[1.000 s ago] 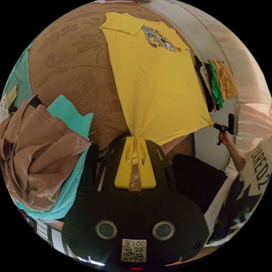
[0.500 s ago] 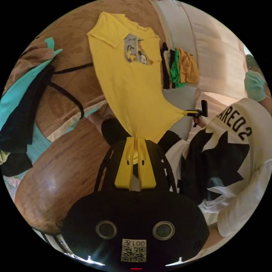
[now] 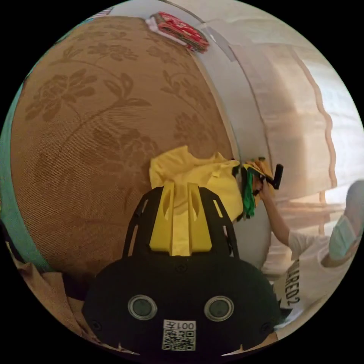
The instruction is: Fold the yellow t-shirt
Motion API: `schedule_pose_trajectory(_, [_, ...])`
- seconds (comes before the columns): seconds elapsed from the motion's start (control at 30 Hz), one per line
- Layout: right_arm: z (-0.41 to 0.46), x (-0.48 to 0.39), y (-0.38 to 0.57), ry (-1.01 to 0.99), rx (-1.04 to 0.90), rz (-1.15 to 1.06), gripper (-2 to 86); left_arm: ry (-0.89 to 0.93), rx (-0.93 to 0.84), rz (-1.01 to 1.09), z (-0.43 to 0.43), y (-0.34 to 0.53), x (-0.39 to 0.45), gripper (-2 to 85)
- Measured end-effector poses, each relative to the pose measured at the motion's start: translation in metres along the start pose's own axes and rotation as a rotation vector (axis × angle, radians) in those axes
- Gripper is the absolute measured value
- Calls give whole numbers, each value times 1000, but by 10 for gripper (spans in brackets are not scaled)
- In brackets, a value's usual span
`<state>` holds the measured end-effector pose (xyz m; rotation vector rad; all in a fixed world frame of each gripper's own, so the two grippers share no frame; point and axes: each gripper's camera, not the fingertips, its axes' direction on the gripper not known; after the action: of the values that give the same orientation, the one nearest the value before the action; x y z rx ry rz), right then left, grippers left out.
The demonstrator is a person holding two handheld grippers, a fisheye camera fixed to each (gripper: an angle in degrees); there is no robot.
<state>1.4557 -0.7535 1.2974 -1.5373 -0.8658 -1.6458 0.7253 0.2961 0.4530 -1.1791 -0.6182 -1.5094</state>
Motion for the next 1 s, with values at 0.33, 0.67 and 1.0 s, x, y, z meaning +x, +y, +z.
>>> schedule_pose_trajectory(0.33, [-7, -85, 56, 29, -251, -103, 93, -192, -34, -59, 17, 124, 47, 46])
schedule_pose_trajectory(0.67, [4, -131, 70, 71, -318, 70, 67, -438, -156, 33, 74, 163, 131, 40])
schedule_pose_trajectory(1.0, [-54, -158, 85, -96, -257, 168, 24, -279, -87, -34, 70, 221, 202, -7])
